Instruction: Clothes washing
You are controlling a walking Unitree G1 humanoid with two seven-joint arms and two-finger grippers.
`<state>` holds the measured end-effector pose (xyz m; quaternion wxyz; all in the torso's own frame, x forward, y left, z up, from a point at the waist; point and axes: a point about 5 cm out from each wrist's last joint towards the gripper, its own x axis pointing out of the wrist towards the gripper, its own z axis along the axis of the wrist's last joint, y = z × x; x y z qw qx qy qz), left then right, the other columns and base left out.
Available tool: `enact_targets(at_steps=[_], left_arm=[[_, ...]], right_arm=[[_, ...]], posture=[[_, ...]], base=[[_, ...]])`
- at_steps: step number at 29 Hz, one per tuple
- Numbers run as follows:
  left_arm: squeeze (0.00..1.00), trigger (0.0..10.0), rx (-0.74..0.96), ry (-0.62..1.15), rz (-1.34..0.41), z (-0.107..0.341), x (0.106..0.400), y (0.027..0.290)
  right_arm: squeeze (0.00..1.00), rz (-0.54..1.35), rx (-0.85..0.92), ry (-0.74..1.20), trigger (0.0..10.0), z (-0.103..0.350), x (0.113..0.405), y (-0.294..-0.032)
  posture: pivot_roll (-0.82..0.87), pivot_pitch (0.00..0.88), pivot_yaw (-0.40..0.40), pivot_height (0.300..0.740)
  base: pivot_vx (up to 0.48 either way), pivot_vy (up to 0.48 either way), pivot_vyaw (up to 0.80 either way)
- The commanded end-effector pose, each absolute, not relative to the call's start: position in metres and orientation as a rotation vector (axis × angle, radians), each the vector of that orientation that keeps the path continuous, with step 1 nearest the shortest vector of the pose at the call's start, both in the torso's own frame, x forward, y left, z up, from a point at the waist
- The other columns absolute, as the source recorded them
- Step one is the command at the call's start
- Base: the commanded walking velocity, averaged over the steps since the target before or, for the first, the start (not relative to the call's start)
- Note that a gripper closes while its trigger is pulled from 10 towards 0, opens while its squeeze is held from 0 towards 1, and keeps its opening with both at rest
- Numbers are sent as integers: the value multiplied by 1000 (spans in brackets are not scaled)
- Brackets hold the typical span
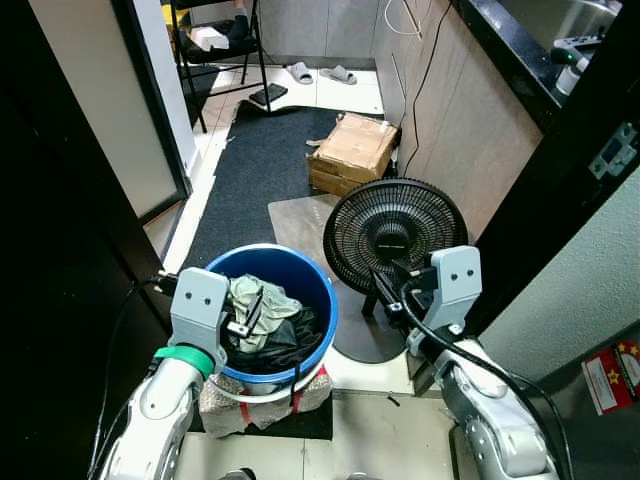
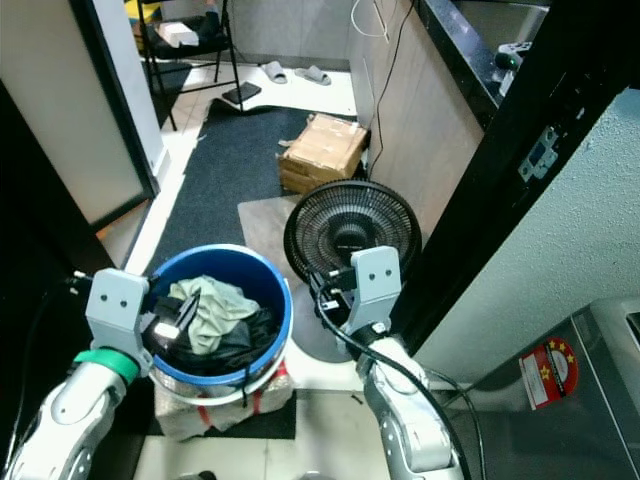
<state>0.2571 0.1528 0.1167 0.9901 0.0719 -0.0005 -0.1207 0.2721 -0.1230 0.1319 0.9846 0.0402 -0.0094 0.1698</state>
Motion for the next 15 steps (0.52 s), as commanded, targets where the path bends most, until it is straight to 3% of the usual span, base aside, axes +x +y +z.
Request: enact_targets(at_steps=[1, 15], left_arm=[[0, 10000, 164, 19, -253, 111, 257, 152], [0, 10000, 171, 5, -239, 112, 258, 152]], right_arm=[[0, 337, 83, 3, 10000, 128, 274, -122], [0, 372, 76, 11, 10000, 128, 278, -120]], posture=[[-24, 0, 37, 740], [3, 0, 13, 740]], base=[[0, 0, 0], [0, 0, 0]])
